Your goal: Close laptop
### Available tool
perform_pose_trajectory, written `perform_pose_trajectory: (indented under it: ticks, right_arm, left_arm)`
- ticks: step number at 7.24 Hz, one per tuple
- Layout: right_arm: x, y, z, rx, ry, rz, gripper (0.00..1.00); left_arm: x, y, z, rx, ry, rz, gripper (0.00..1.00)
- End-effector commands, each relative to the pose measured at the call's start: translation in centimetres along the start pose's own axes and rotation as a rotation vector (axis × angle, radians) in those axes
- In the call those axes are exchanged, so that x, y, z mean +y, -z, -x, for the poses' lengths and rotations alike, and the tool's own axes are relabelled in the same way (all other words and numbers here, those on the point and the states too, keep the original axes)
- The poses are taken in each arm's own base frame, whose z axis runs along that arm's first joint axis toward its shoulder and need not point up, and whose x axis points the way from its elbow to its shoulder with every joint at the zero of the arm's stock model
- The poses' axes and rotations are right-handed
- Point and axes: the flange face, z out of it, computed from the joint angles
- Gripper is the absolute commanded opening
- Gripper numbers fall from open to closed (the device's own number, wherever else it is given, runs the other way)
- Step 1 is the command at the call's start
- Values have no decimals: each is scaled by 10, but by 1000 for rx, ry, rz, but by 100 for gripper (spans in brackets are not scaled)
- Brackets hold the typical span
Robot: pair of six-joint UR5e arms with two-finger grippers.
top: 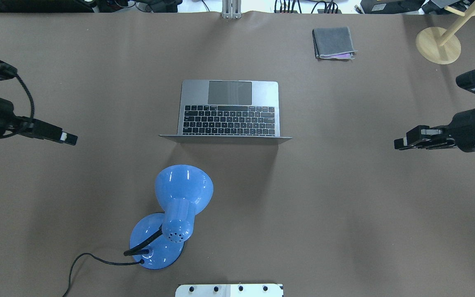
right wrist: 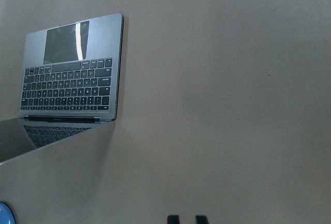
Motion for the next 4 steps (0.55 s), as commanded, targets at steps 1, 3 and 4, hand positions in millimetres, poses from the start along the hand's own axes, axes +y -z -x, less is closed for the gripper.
perform_pose_trajectory:
  ticks: [1,3,4]
  right_arm:
    - [30,-32,36,-6,-91,-36,0]
    - [56,-50,70,-44,-106,-32,0]
    - [63,-63,86,-58,-102,-61,0]
  left_arm:
    - [18,-68,-56,67,104,-9,0]
    - [29,-97,-80,87,109,-3,0]
    - [27,-109,-97,105,121,-14,0]
